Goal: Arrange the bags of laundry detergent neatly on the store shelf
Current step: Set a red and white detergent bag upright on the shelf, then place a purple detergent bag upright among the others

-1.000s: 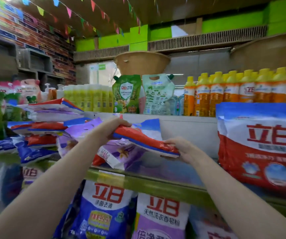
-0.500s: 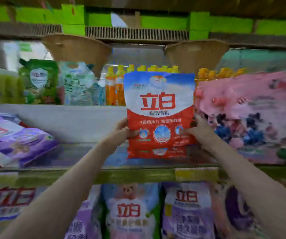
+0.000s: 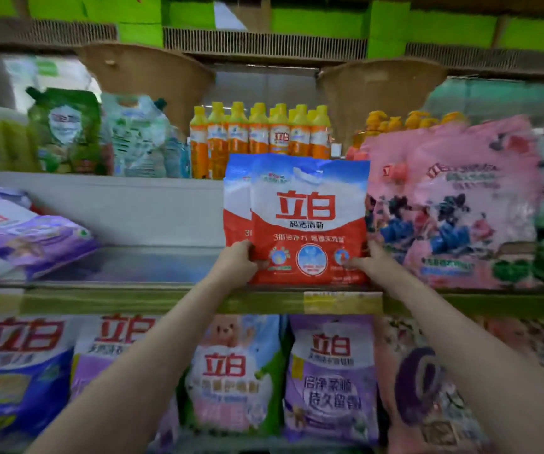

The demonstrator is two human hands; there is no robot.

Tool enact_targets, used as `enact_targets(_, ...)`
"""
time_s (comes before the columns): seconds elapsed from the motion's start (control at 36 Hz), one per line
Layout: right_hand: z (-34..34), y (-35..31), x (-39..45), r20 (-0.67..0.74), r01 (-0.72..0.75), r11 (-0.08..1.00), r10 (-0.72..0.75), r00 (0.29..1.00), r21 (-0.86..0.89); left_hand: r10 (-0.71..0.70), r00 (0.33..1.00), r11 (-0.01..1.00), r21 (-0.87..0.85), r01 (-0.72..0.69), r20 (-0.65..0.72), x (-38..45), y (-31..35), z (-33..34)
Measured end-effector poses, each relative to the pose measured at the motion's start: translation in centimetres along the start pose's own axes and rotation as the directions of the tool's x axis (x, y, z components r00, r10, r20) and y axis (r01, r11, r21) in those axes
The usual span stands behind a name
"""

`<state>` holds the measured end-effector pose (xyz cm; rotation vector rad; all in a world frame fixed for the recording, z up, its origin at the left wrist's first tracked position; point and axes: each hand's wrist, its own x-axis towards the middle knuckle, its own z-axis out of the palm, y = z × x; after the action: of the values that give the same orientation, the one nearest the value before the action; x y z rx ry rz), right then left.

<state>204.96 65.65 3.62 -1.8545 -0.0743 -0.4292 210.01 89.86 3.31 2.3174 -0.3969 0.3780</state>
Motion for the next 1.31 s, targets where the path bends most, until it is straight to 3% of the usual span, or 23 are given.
enact_targets(0.11, -0.2, 0.2, 0.1, -0.089, -0.020, 0.995, 0.011, 0.996, -0.102, -0.043, 0.997, 0.995, 0.092, 0.037, 0.057, -0.2, 0.0, -0.7)
enact_targets(0.19, -0.2, 0.2, 0.4, -0.204, -0.045, 0.945, -0.023, 0.979, -0.323, -0.062, 0.997, 0.973, 0.225, 0.052, 0.038, -0.6, 0.5, -1.5)
enact_targets(0.31, 1.7, -1.7, -0.6, -0.215, 0.043, 0.731, -0.256, 0.942, -0.681, -0.024, 1.000, 0.940, 0.339, 0.029, -0.019, -1.2, 0.9, -2.4)
enact_targets(0.36, 3.4, -2.7, -1.0, -0.152, 0.137, 0.647, -0.370, 0.916, -0.750, -0.020, 0.999, 0.931, 0.363, 0.033, -0.040, -1.6, 0.4, -3.1)
enact_targets(0.56, 11.4, -5.5, -0.9, 0.161, 0.431, 0.595, -0.453, 0.877, -0.678, -0.133, 0.978, 0.909, 0.373, 0.186, -0.163, -3.5, -3.7, -8.7)
enact_targets(0.78, 21.8, -8.5, -0.1, 0.392, 0.553, 0.537, -0.393, 0.832, -0.637, -0.278, 0.912, 0.855, 0.356, 0.378, -0.303, -6.6, -10.1, -17.4)
enact_targets(1.08, 33.1, -11.7, 1.1, 0.493, 0.620, 0.501, -0.377, 0.784, -0.604, -0.487, 0.749, 0.793, 0.132, 0.595, -0.450, -7.7, -17.2, -25.7)
enact_targets(1.31, 36.2, -11.4, 2.6, 0.461, 0.589, 0.534, -0.368, 0.808, -0.607, -0.569, 0.697, 0.803, -0.111, 0.586, -0.436, -4.8, -20.9, -25.8)
